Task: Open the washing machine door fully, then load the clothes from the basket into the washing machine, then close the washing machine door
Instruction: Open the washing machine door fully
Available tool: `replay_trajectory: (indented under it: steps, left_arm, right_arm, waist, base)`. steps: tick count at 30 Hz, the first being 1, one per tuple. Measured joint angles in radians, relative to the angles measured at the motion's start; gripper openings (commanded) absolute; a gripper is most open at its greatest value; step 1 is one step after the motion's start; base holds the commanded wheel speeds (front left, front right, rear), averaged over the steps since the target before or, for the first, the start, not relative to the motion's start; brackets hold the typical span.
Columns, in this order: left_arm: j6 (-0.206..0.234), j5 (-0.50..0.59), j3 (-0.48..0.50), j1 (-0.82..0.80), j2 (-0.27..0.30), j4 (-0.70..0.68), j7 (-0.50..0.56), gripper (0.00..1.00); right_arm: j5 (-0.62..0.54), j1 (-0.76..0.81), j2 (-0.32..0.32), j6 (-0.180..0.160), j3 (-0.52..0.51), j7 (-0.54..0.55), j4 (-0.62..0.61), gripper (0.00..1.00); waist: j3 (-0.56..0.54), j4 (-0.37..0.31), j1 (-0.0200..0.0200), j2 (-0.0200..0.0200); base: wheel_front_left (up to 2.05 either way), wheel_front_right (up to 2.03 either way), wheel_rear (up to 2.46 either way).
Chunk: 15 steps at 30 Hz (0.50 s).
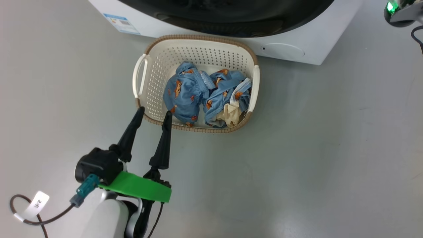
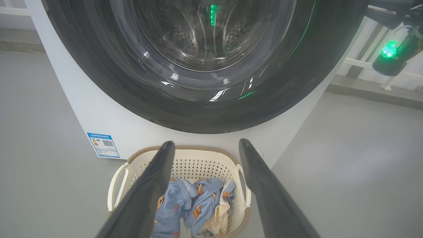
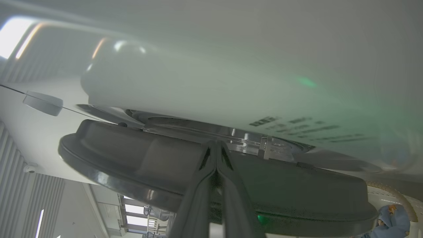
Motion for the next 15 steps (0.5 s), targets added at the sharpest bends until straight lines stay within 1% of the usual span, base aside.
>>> replay_trajectory:
  steps: [7, 15]
  left_arm:
    - [0.000, -0.016, -0.006, -0.015, 0.000, -0.009, 0.000, 1.00]
    - [0.000, -0.026, -0.008, -0.016, 0.000, -0.012, 0.000, 1.00]
  right_arm:
    - [-0.027, -0.032, 0.008, 0.000, 0.004, 0.010, 0.007, 0.00]
    - [-0.035, -0.028, 0.014, 0.000, 0.006, 0.032, -0.009, 0.00]
  waist:
    - [0.026, 0.014, 0.0000, 0.0000]
    - [0.020, 0.013, 0.0000, 0.0000]
  base:
    - [0.00, 0.00, 0.00]
    - [0.00, 0.00, 0.00]
